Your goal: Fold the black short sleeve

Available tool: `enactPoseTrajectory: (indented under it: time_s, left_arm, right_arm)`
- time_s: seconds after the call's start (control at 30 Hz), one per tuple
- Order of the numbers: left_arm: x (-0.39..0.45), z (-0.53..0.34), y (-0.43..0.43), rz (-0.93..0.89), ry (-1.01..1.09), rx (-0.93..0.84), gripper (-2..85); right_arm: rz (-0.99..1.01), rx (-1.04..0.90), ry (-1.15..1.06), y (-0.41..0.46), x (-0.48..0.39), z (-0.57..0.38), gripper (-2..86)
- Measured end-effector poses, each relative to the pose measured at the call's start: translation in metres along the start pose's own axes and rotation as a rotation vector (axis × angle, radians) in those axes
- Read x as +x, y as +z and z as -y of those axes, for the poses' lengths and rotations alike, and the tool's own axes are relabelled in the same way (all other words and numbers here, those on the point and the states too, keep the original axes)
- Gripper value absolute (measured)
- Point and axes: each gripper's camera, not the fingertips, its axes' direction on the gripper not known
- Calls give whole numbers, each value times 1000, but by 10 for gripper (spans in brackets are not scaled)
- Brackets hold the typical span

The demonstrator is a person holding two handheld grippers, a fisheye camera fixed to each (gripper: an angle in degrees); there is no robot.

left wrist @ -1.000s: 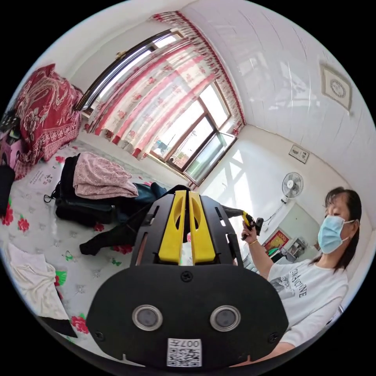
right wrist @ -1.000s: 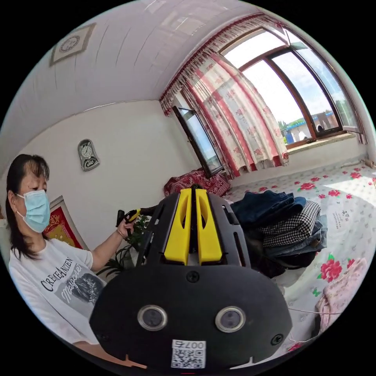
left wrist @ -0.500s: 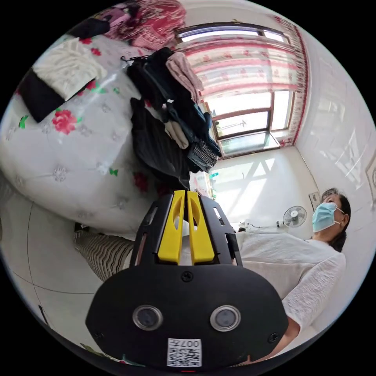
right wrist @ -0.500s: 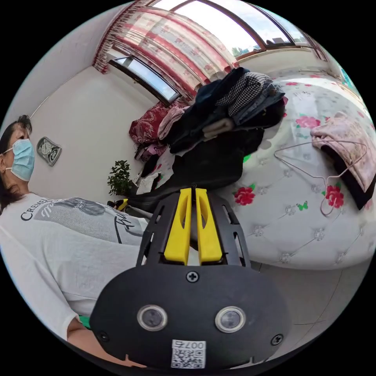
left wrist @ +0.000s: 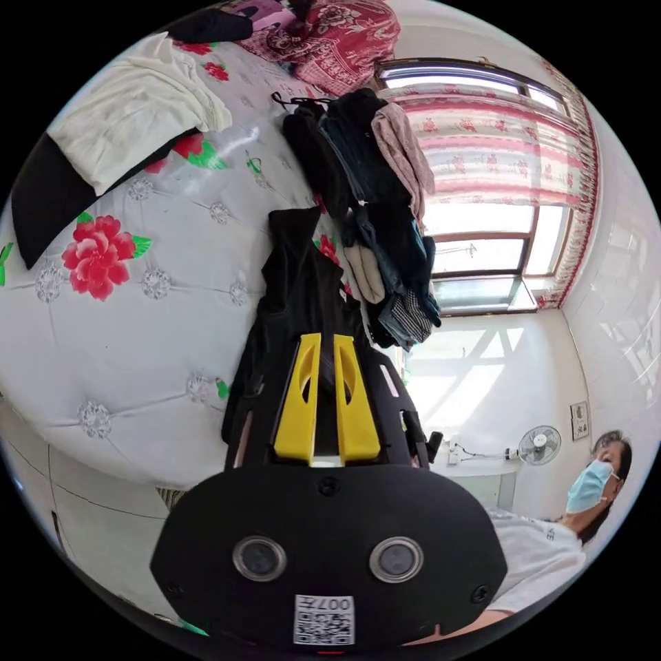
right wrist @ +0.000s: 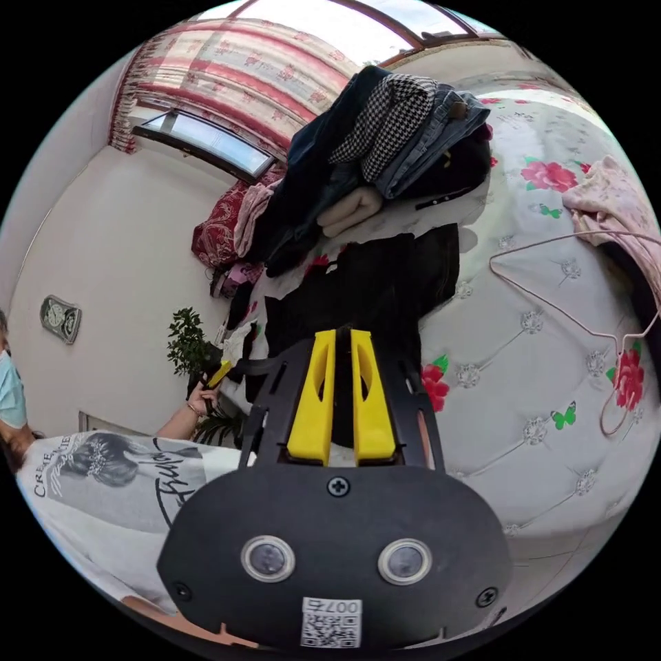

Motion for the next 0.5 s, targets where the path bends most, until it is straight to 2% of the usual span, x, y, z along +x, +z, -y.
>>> enactPoseTrajectory:
  time_s: [0.1, 0.33, 0.47, 0.5]
  left_arm:
    - [3, 18, 10, 68, 16, 9, 63]
    - [-3, -33, 49, 386, 193, -290, 104]
    - [-7, -51, 76, 449, 237, -352, 113]
    - [-2, -52, 86, 511, 302, -362, 108]
  right_arm:
    - [-88, -27, 111, 23, 25, 16, 29]
    - [-198, -145, 127, 43, 47, -31, 39]
    - [-227, -241, 133, 60, 50, -47, 39]
    - [-231, -294, 127, 71, 51, -48, 35]
